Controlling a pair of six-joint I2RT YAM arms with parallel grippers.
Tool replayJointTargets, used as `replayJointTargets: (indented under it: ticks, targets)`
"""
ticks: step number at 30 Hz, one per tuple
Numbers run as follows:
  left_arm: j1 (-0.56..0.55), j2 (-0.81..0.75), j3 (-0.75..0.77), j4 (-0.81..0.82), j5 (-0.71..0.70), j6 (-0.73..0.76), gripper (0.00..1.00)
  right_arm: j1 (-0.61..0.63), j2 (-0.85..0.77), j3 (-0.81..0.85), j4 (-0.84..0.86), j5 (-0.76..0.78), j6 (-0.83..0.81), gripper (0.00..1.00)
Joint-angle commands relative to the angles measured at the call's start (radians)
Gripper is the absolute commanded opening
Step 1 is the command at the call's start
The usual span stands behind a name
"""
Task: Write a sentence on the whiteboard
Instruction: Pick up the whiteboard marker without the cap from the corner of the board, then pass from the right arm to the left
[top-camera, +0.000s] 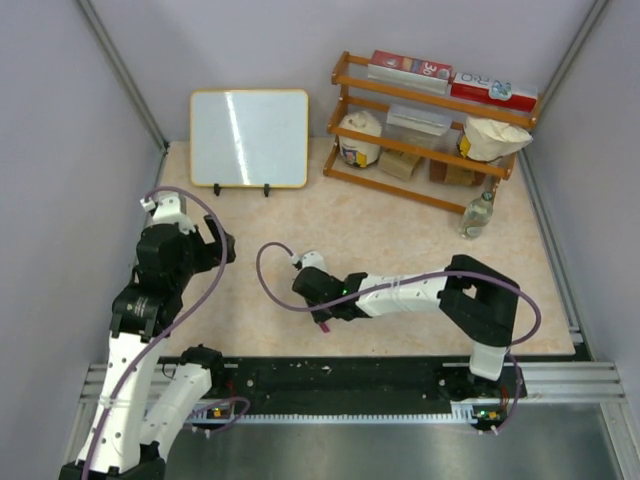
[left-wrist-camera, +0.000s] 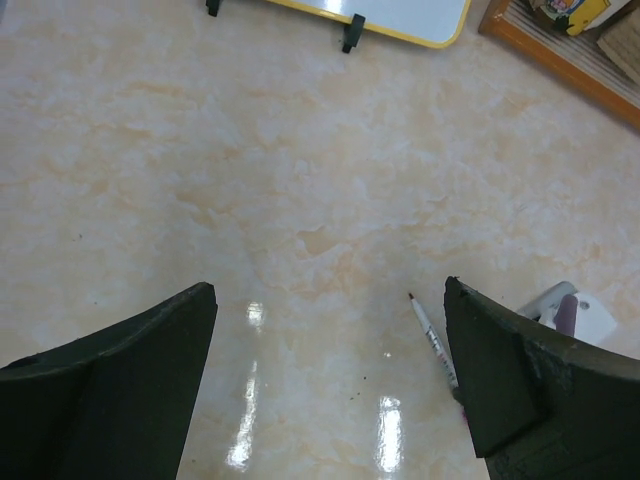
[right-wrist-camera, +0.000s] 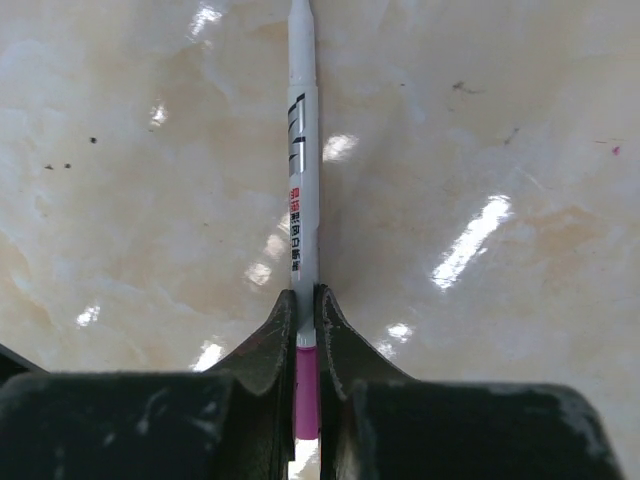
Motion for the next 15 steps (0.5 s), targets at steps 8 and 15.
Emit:
replayJointTargets:
  ticks: [8,15]
  targets:
    - [-0.015,0.024,-0.008,0.021,0.207,0.263,0.98,-0.177,-0.274,-0.043,-0.060,-0.195,-0.215,0.00]
    - [-0.125,0.099,0.029,0.027,0.261,0.286,0.99,-0.306,-0.431,-0.089,-0.065,-0.404,-0.255,0.00]
